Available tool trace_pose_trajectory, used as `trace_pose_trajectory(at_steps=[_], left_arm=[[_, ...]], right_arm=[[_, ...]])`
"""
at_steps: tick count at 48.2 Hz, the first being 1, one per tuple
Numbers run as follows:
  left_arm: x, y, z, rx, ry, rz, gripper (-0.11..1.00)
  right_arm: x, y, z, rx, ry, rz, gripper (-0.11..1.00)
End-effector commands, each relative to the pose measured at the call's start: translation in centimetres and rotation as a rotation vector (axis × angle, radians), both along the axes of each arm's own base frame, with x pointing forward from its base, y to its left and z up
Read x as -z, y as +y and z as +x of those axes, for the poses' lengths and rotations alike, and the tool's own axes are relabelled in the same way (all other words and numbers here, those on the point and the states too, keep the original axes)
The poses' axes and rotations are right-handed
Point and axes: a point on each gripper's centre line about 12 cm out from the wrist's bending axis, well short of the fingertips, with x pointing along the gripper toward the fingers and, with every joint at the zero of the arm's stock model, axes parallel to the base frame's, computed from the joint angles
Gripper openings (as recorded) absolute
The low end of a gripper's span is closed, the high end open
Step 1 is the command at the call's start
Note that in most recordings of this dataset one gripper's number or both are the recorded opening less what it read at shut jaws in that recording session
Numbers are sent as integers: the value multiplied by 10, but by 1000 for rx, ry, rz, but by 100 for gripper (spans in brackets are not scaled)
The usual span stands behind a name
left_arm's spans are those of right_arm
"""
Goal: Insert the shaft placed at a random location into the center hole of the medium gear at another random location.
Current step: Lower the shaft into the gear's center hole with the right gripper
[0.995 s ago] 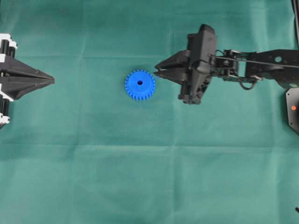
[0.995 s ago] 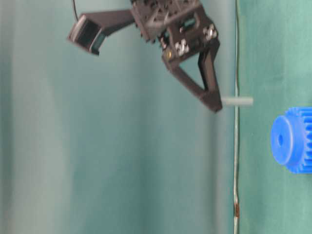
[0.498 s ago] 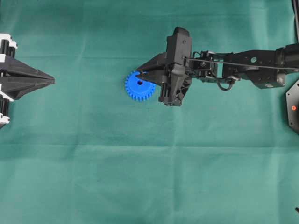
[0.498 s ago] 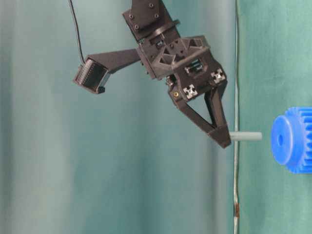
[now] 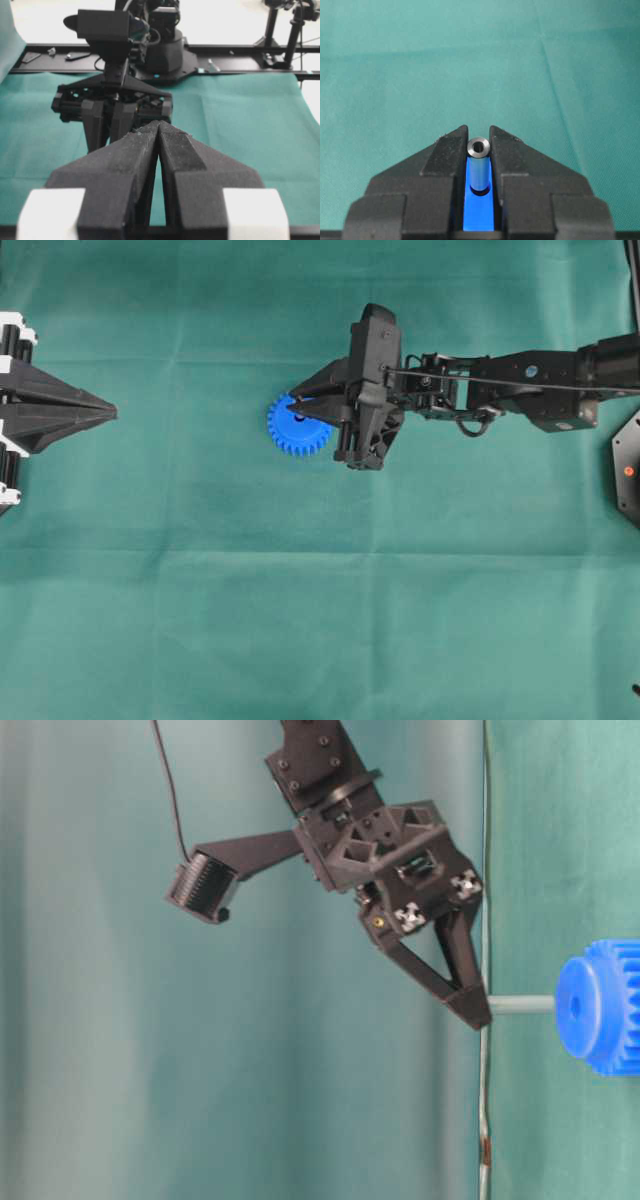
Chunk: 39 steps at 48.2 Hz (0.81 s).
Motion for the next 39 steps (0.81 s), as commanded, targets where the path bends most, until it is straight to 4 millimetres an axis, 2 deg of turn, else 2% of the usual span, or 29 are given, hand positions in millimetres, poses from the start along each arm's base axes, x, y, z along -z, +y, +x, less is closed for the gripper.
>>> trace_pose_trajectory(at_steps=[1, 39], left_arm=[[-9, 0, 2, 0, -21, 0, 0], [-8, 0, 2, 0, -17, 0, 0]], right_arm=[[-13, 0, 9, -4, -51, -13, 13], [23, -1, 13, -1, 16, -3, 13]])
